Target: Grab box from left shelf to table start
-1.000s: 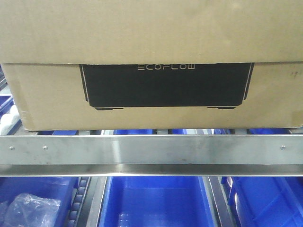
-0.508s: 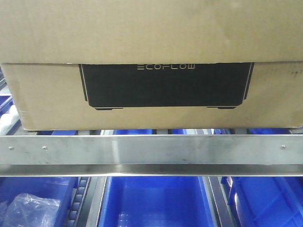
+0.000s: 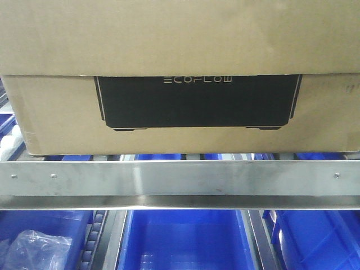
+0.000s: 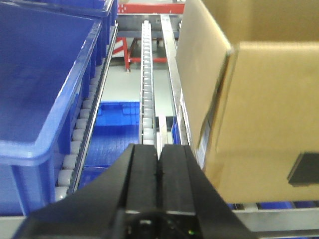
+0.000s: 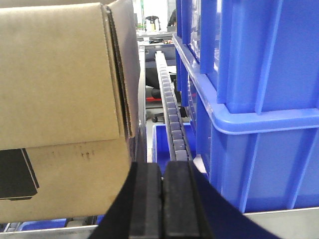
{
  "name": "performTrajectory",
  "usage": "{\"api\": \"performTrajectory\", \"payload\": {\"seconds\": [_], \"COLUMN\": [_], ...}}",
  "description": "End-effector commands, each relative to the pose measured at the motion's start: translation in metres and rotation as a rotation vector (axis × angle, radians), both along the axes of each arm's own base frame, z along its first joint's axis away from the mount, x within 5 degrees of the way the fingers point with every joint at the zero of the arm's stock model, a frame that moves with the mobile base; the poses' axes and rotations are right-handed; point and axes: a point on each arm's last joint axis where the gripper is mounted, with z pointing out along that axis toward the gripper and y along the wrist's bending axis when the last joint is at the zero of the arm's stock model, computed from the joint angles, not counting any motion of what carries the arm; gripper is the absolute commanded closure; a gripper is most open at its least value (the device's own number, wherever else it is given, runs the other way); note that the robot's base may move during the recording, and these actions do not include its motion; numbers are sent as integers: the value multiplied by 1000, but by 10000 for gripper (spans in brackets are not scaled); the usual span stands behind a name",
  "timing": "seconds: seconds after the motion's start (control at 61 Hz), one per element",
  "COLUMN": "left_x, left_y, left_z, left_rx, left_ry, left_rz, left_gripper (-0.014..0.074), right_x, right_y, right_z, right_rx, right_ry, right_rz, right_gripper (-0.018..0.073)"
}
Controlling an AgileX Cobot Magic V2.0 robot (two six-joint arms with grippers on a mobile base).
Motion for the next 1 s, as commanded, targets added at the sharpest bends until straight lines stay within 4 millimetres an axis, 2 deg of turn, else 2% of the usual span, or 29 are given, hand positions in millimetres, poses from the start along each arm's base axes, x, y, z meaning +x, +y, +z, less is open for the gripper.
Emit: {"api": "performTrajectory", "payload": {"seconds": [0.0, 0.115, 0.229, 0.36, 0.639, 0.705, 0.836, 0.885, 0.918, 0.983], "left_x": [16, 33, 45, 61, 106, 118, 140, 147, 152, 162], "left_y": [-2, -6, -9, -20, -54, -60, -69, -72, -74, -80], "left_z": [23, 37, 66, 88, 121, 125, 131, 132, 132, 134], "left_rx": [-7, -5, 17, -118, 2, 21, 23, 14, 9, -15], "left_ry": [-43, -12, -11, 52, 101, 112, 162, 185, 201, 230], "left_rz": [-2, -9, -9, -28, -94, -88, -64, -58, -57, -56], "left_gripper": [673, 673, 673, 673, 650, 575, 267, 188, 160, 161], "right_x": [-2, -2, -2, -2, -2, -2, -2, -2, -2, -2], "right_y": [0, 0, 0, 0, 0, 0, 0, 0, 0, 0], "right_z": [10, 10, 10, 10, 10, 10, 10, 10, 10, 10], "right_rx": [-24, -24, -24, -24, -24, -24, -24, -24, -24, -24], "right_ry": [-97, -97, -97, -97, -97, -97, -97, -97, -97, -97], "right_rz": [-9, -9, -9, -9, -9, -9, -9, -9, -9, -9], "right_gripper": [542, 542, 542, 542, 542, 542, 542, 542, 542, 542]}}
